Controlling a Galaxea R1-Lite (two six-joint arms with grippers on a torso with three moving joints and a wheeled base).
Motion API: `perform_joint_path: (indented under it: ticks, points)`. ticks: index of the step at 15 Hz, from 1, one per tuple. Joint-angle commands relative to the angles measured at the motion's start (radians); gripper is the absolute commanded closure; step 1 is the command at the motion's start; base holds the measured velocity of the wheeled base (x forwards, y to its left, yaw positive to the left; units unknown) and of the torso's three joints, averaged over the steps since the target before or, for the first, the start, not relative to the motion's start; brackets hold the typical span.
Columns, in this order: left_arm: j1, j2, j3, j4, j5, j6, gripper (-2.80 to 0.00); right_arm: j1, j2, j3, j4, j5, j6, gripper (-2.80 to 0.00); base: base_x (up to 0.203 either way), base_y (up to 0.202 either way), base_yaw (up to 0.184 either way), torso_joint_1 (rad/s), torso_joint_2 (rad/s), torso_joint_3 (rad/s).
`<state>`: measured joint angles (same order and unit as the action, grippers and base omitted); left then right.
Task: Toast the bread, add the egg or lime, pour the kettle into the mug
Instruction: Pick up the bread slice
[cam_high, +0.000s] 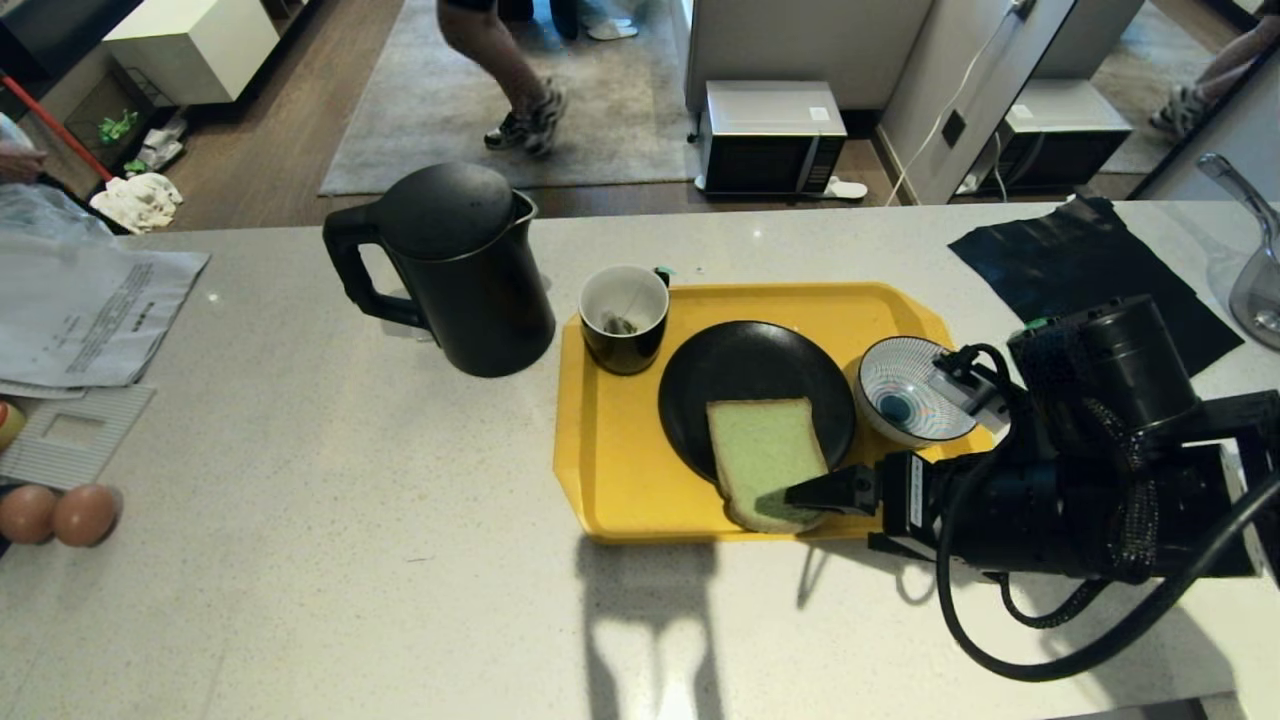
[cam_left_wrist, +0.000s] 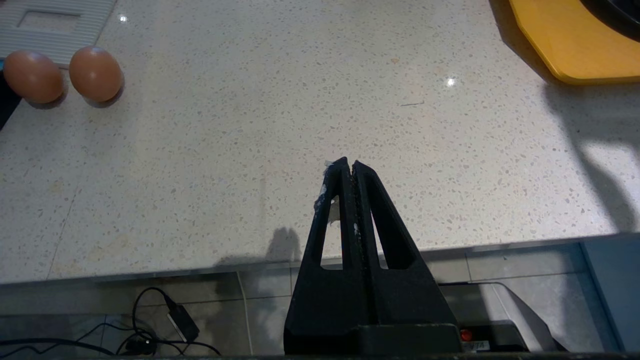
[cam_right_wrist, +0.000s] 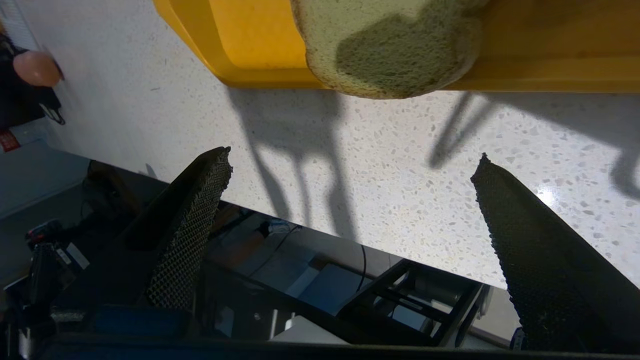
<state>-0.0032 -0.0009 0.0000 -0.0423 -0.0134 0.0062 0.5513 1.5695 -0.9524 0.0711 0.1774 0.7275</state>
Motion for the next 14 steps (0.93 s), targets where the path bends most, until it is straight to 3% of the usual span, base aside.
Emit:
perform_joint_path:
  ticks: [1,14]
  points:
    - [0.0,-0.002,0.017,-0.001,0.0,0.0,0.0,0.002,0.046,-0.008,-0.001,0.003,0.004,-2.8,0.0,0.0,0.0,0.0,0.0,0.0]
    - [0.0,-0.002,0.017,-0.001,0.0,0.0,0.0,-0.005,0.189,-0.074,-0.034,0.01,0.007,-2.8,0.0,0.0,0.0,0.0,0.0,0.0]
